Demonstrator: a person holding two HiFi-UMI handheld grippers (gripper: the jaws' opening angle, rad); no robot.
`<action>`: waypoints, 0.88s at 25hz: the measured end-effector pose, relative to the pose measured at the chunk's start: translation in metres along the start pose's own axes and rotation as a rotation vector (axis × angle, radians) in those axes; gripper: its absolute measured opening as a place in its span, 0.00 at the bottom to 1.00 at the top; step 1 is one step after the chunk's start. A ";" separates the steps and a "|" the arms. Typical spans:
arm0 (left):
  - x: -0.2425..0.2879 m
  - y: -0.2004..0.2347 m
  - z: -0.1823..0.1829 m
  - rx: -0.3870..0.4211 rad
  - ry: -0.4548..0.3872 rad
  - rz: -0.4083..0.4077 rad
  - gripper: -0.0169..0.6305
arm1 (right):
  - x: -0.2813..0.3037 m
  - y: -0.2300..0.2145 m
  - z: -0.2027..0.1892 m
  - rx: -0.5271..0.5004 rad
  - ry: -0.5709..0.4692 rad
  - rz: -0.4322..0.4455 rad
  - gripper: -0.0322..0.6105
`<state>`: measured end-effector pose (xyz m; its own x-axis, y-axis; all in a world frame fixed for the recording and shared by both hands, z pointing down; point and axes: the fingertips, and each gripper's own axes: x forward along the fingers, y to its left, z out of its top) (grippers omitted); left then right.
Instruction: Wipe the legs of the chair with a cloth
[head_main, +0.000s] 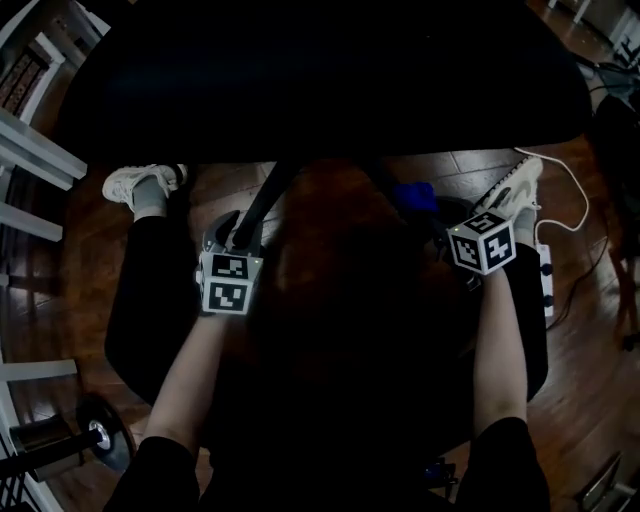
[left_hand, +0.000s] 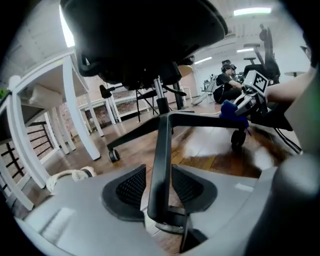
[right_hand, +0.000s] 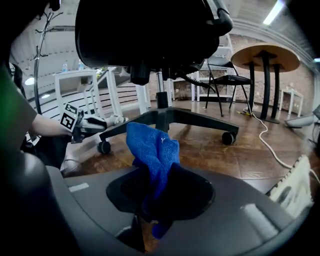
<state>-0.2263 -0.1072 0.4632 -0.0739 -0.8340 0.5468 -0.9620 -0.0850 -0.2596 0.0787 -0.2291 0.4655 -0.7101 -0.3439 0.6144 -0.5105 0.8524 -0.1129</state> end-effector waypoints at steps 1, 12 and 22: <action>0.005 0.001 -0.008 -0.001 0.034 -0.015 0.26 | 0.001 -0.003 0.000 0.028 -0.011 -0.010 0.25; 0.038 -0.005 -0.034 -0.048 0.154 -0.154 0.23 | 0.012 -0.030 -0.028 0.871 -0.015 0.214 0.20; 0.036 -0.015 -0.031 -0.045 0.161 -0.166 0.23 | 0.003 -0.037 -0.036 1.013 -0.181 0.282 0.19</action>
<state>-0.2230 -0.1186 0.5115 0.0485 -0.7129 0.6996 -0.9749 -0.1863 -0.1223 0.1132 -0.2479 0.4992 -0.8847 -0.3095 0.3487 -0.4221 0.2144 -0.8808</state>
